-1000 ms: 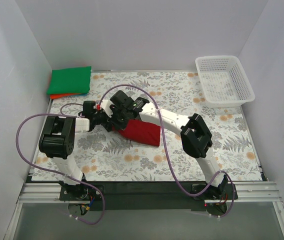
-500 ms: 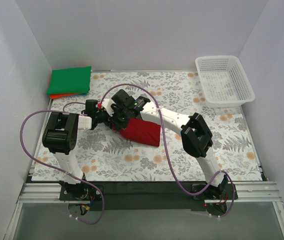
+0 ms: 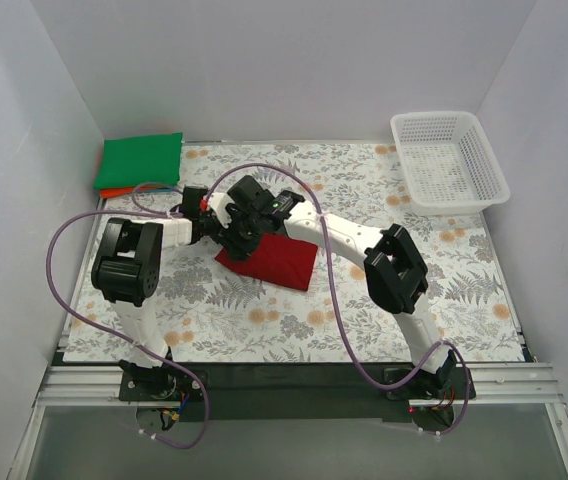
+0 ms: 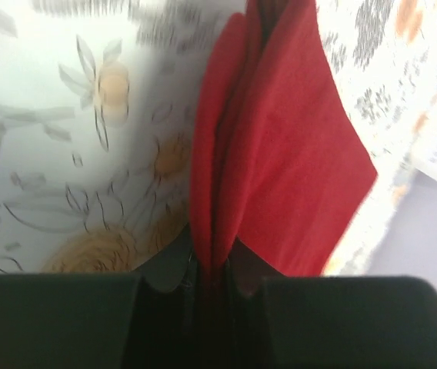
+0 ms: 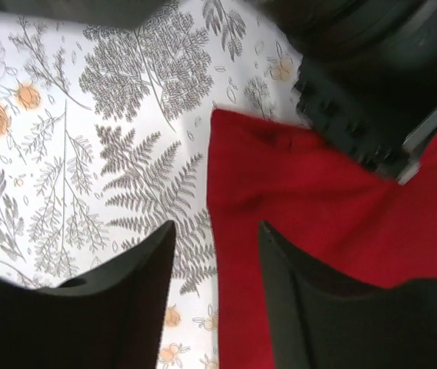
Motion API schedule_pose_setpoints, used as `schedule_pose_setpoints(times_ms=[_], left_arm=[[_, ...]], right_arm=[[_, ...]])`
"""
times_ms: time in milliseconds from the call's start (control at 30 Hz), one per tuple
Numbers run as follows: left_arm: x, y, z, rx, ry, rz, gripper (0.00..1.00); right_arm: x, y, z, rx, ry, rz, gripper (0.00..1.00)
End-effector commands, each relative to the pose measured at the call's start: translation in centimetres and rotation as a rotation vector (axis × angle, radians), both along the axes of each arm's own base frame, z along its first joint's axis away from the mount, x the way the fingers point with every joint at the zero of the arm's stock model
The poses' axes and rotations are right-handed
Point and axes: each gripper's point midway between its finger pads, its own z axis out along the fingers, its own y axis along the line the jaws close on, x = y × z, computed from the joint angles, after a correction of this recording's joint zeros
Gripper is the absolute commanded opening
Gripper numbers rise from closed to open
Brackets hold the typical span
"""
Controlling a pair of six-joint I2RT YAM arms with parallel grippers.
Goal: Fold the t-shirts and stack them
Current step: Neatly place the folded tshirt to the corner
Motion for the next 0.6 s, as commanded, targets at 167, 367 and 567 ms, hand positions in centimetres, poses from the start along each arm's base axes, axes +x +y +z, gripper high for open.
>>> schedule_pose_setpoints(times_ms=[167,367,567], left_arm=[[5.9,5.0,2.9,0.408,-0.168,-0.040,0.00],[12.5,7.9,6.6,0.676,-0.329,-0.099,0.00],[18.5,10.1,10.7,0.828,-0.493,-0.153,0.00]], right_arm=[[4.5,-6.8,6.0,0.126,0.021,-0.157,0.98],[7.0,-12.9,7.0,0.139,0.028,-0.268,0.98],[7.3,-16.2,6.6,0.128,0.046,-0.315,0.98]])
